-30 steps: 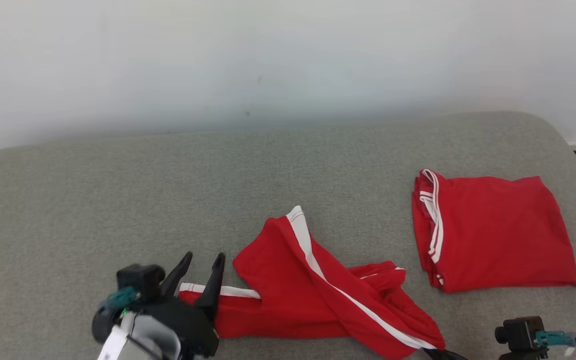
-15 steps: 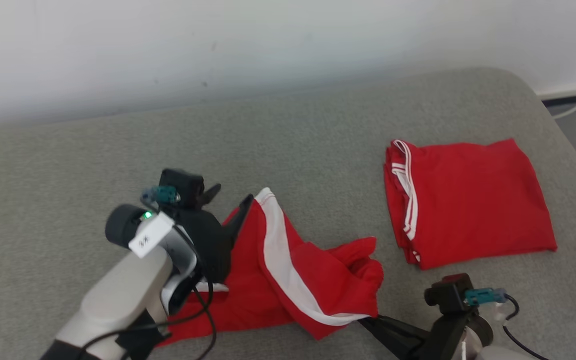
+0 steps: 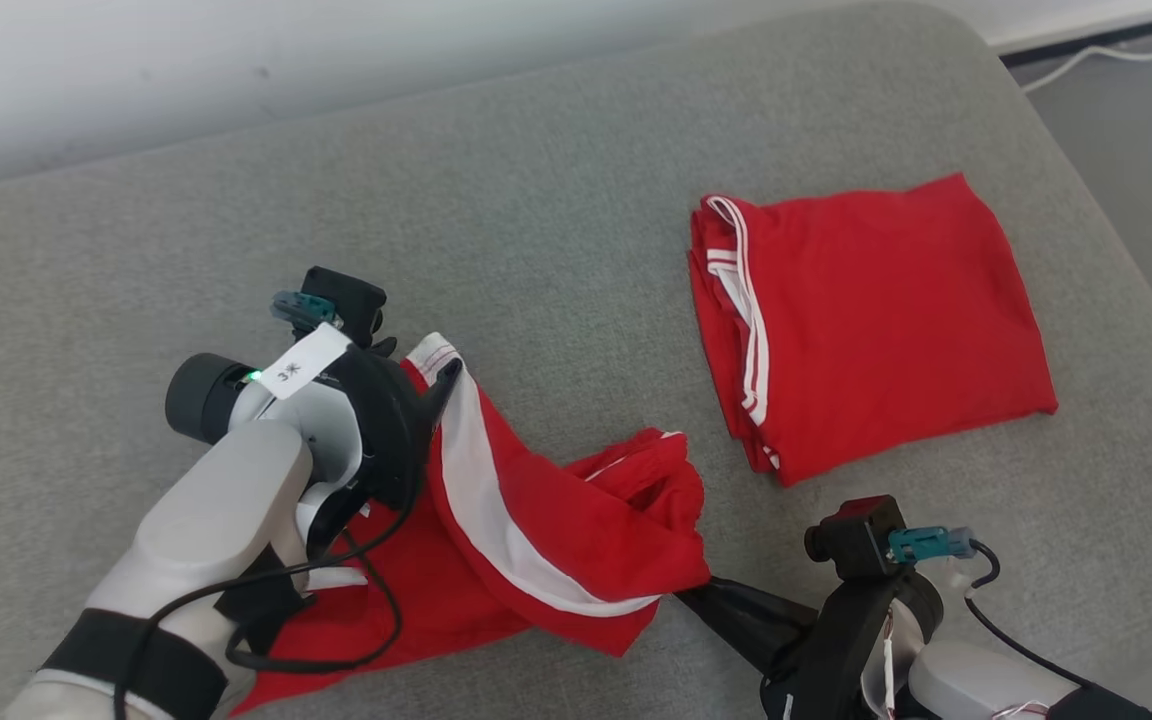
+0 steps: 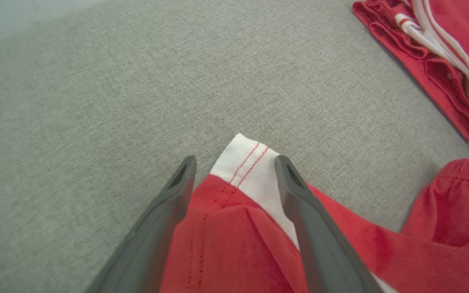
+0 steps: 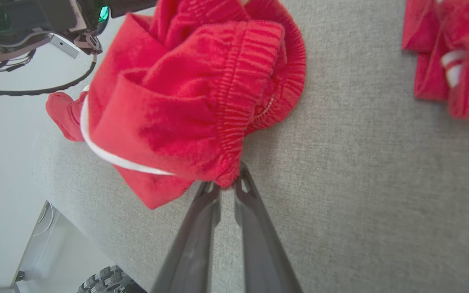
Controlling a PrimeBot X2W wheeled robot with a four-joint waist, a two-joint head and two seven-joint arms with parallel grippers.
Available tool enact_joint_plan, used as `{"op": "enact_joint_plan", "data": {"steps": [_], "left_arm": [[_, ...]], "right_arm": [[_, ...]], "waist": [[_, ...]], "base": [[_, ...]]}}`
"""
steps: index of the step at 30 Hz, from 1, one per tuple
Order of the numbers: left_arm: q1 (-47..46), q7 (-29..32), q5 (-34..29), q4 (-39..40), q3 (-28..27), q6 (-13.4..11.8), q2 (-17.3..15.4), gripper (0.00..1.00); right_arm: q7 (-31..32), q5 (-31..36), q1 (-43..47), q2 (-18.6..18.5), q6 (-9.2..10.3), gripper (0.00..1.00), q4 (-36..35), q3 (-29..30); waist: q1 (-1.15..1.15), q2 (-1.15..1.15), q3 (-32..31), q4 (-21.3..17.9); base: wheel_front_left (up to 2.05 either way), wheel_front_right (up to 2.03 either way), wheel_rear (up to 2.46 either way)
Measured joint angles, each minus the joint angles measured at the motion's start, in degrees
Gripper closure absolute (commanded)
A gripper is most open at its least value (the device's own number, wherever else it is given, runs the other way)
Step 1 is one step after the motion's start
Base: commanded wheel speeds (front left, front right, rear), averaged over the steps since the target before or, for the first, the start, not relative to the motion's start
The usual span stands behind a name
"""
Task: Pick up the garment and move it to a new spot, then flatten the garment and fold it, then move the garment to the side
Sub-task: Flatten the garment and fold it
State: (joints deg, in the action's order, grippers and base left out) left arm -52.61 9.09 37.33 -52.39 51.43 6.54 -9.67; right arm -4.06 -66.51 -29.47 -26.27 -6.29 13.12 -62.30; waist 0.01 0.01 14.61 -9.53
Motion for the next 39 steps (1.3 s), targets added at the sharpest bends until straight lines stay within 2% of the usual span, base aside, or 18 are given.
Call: {"op": "enact_joint_plan", "data": {"steps": [7, 8, 9, 17, 22, 26, 28, 33, 36, 39], "left_arm": [[-2.06, 0.45, 0.00, -3.45, 1.00, 0.52, 1.47, 0.02], [-2.33, 0.45, -0.02, -3.83, 1.20, 0.53, 1.49, 0.56], [-2.66, 0.45, -0.05, -4.25, 1.45, 0.53, 1.74, 1.00], [-4.11, -1.47, 0.51, -6.26, 1.36, 0.58, 3.66, 1.00], [-5.29, -4.89, 3.42, -6.59, -1.65, 0.59, 4.04, 1.00], [-9.20, -8.62, 4.46, -6.73, -4.61, 0.60, 2.75, 1.00], [-11.51, -11.91, 6.78, -6.57, -7.49, 0.60, 1.16, 1.00], [-13.11, -18.72, 7.60, -4.87, -10.40, 0.60, -0.29, 1.00], [-11.74, -22.98, 8.22, -3.44, -11.70, 0.60, -0.73, 1.00], [-4.16, -23.30, 10.55, -2.55, -12.03, 0.60, -0.08, 1.00]], "right_arm": [[-0.57, 0.57, -0.57, 0.32, 0.00, 1.00, 1.34, 0.30], [-0.64, 0.60, -0.64, 0.38, 0.00, 1.00, 1.44, 0.30], [-1.09, 0.62, -0.65, 0.40, 0.00, 1.00, 1.55, 0.40], [-2.63, 0.67, -0.64, 0.21, -0.01, 1.00, 2.94, 1.20], [-4.68, 0.44, -1.77, -0.48, -0.09, 1.00, 4.49, 4.03], [-5.56, 0.24, -8.22, -0.18, -0.25, 1.00, 7.01, 6.91], [-6.08, 0.54, -14.29, 0.91, -0.26, 1.00, 9.17, 9.06], [-8.70, 0.74, -21.76, 4.20, -0.31, 1.00, 12.71, 13.26], [-9.56, 0.05, -21.48, 5.28, -0.48, 1.00, 14.50, 13.96], [-9.54, -0.09, -16.22, 5.16, -0.77, 1.00, 15.34, 11.20]], "waist": [[0.00, 0.00, 2.68, -1.55], [-0.01, 0.00, 2.87, -1.62], [-0.01, 0.00, 2.97, -1.61], [0.00, 0.00, 2.42, 0.21], [-0.01, 0.00, 1.54, 2.24], [-0.01, 0.00, 0.45, 4.33], [-0.01, 0.00, -0.67, 6.05], [-0.01, 0.00, -3.15, 8.82], [-0.02, 0.00, -5.09, 10.24], [-0.02, -0.01, -7.28, 11.51]], "base": [[0.00, 0.00, 0.00], [0.00, 0.00, 0.00], [0.00, 0.00, 0.00], [0.00, 0.00, 0.00], [0.00, 0.00, 0.00], [0.00, 0.00, 0.00], [0.00, 0.00, 0.00], [0.00, 0.00, 0.00], [0.00, 0.00, 0.00], [0.00, 0.00, 0.00]]}}
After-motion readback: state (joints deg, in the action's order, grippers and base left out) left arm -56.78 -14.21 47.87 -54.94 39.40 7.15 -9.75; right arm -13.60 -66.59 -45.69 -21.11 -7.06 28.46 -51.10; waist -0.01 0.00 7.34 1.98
